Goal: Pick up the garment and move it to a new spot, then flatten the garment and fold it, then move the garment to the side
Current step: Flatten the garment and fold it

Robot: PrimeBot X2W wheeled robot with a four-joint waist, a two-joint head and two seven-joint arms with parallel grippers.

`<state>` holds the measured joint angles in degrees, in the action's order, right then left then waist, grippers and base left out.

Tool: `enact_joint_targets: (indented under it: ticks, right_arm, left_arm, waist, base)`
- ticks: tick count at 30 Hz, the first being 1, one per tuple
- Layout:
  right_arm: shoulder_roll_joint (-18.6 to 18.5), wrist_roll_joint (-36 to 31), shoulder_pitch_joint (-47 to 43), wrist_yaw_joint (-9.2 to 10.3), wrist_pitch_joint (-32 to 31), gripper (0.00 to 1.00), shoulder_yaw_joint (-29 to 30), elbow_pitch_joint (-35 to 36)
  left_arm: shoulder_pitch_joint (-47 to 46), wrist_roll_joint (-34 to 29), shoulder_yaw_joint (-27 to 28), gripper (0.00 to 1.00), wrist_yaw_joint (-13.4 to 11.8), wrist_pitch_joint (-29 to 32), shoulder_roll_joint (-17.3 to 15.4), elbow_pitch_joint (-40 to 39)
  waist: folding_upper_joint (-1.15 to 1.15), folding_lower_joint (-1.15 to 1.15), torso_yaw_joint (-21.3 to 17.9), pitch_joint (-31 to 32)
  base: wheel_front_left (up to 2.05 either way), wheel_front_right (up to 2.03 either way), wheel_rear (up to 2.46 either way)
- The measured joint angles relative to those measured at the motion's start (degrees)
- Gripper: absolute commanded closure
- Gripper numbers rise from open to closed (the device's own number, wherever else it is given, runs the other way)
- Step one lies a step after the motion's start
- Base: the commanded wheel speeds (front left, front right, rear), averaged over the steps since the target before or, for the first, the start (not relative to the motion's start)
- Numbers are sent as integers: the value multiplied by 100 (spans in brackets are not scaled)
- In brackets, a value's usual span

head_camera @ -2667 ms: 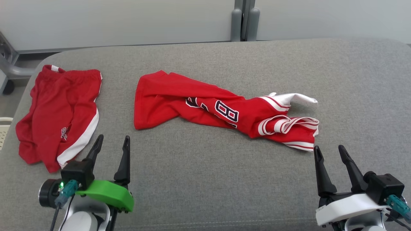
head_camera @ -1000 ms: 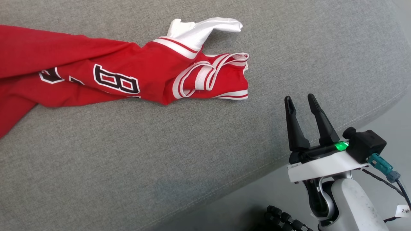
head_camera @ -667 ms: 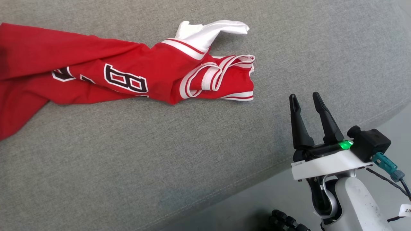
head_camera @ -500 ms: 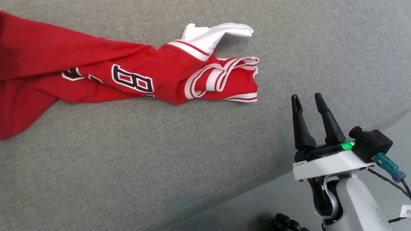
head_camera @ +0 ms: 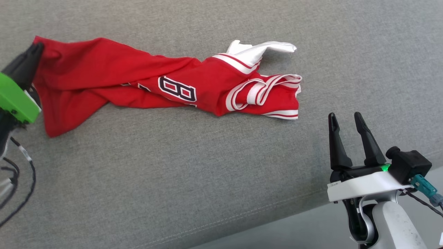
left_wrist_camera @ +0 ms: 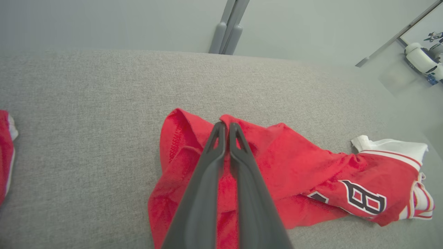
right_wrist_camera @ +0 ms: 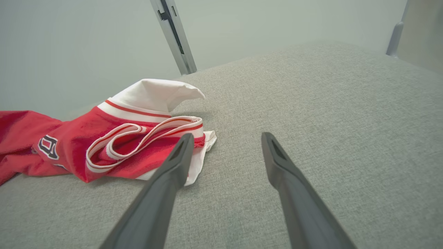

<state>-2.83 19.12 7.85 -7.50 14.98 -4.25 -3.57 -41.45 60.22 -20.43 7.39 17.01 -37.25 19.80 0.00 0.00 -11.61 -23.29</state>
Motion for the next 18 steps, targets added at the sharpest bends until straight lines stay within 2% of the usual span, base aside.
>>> enact_joint_targets:
  ticks: [5, 10, 18]
  right_arm:
    - [2, -130, -56, 0, -7, 0, 170, -11]
    - [-1, -204, -86, 0, -140, 0, 348, -3]
    - [1, -192, -252, 0, -390, 0, 474, -64]
  left_arm:
    - [1152, 203, 248, 100, -45, -717, 100, -641]
    - [2090, 394, 305, 100, -87, -1165, 355, -1049]
    - [2981, 548, 180, 100, -83, -1683, 854, -893]
  waist:
    - [0, 0, 301, 171]
    - [0, 0, 558, 321]
    - [0, 0, 776, 568]
  base:
    - [0, 0, 0]
    - [0, 0, 0]
    - [0, 0, 0]
